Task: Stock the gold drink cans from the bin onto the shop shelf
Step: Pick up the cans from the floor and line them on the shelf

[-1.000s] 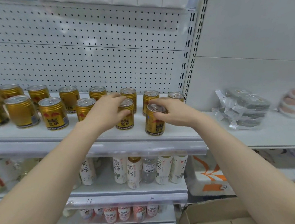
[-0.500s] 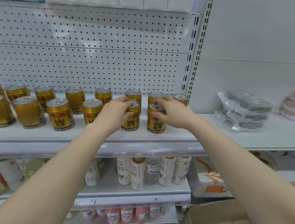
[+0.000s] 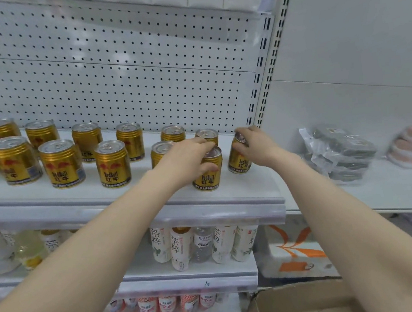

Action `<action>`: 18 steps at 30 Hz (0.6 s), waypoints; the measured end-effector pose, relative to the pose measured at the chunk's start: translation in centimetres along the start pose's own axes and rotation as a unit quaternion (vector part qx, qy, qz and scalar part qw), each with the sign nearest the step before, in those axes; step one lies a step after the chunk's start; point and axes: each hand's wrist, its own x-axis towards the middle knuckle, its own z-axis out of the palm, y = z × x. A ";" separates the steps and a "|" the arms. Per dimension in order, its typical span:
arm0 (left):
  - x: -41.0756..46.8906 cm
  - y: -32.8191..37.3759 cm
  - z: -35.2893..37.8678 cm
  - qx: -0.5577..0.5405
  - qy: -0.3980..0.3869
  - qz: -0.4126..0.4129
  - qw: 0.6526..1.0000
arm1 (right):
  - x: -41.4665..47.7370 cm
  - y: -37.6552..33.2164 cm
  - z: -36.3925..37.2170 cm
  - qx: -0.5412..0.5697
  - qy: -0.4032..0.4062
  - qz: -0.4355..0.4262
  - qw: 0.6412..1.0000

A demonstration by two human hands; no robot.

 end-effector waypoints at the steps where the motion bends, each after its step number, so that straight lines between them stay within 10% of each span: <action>1: 0.1 0.0 0.2 -0.007 -0.001 0.000 1.000 | -0.5 0.2 -0.1 0.002 0.000 0.004 1.000; 18: -0.8 -1.4 0.1 0.025 0.037 0.009 0.999 | -4.8 0.3 0.3 -0.083 0.076 -0.036 0.993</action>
